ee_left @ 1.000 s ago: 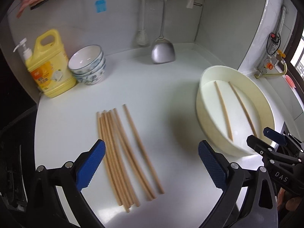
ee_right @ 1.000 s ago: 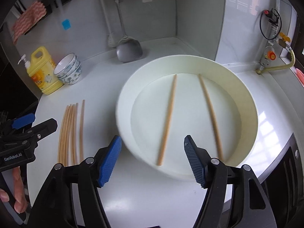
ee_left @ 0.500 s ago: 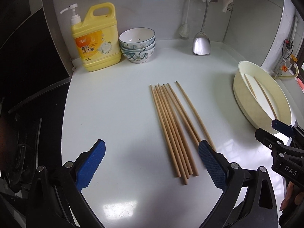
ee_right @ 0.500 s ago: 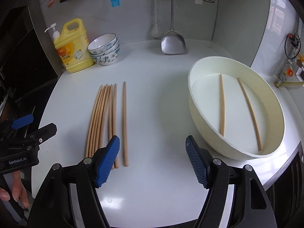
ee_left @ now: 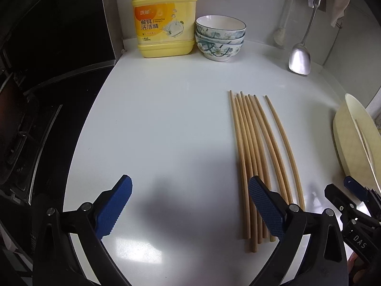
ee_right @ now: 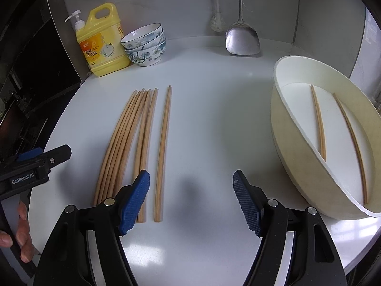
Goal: Organize utensils
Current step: 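Lift both open tools out of the basin back toward the chopsticks, then lower both tools onto the remaining wooden chopsticks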
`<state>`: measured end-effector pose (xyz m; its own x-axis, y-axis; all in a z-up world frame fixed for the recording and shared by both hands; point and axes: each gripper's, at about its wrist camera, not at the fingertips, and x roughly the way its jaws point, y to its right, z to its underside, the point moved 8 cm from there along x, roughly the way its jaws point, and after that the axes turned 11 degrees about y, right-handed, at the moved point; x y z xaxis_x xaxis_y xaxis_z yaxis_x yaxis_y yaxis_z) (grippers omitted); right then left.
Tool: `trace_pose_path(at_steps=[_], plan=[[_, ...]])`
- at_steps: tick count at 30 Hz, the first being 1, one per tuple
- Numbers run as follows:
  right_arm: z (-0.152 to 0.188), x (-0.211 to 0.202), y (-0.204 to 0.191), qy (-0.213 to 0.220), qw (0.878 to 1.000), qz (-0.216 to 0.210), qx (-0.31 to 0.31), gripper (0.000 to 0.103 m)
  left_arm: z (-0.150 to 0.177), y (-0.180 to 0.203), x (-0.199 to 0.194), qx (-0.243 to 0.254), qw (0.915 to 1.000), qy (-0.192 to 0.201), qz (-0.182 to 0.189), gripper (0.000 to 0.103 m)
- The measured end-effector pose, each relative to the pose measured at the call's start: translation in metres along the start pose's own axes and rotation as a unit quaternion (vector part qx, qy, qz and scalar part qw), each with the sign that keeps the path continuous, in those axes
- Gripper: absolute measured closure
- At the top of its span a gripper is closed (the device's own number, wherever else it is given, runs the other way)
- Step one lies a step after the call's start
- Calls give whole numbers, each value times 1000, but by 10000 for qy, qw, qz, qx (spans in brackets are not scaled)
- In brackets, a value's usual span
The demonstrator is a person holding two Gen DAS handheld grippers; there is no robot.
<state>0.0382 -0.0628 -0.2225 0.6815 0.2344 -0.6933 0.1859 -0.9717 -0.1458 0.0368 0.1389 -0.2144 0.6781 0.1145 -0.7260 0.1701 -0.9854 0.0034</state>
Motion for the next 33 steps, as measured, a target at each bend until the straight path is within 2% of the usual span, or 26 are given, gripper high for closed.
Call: trace_pose_path(at_steps=[3, 9, 12, 14, 17, 22, 33], plan=[[-4, 10, -4, 50, 9999, -61, -78, 34, -7, 7, 10, 135, 9998, 106, -66, 7], [-15, 27, -9, 264, 9996, 82, -36, 34, -16, 14, 30, 81, 9995, 202, 243, 7], [-12, 38, -9, 328, 9994, 145, -29, 34, -14, 14, 40, 114, 9994, 222, 228, 7], [-12, 43, -8, 341, 9991, 231, -42, 34, -12, 13, 47, 133, 9996, 201, 160, 7], [-12, 49, -8, 298, 9991, 290, -29, 34, -9, 16, 55, 103, 9995, 80, 301, 7], [-12, 55, -9, 252, 9989, 385, -106, 34, -9, 18, 61, 233, 9993, 69, 278, 7], [-10, 62, -11, 222, 9988, 423, -90, 34, -8, 20, 65, 218, 9990, -45, 383, 6]])
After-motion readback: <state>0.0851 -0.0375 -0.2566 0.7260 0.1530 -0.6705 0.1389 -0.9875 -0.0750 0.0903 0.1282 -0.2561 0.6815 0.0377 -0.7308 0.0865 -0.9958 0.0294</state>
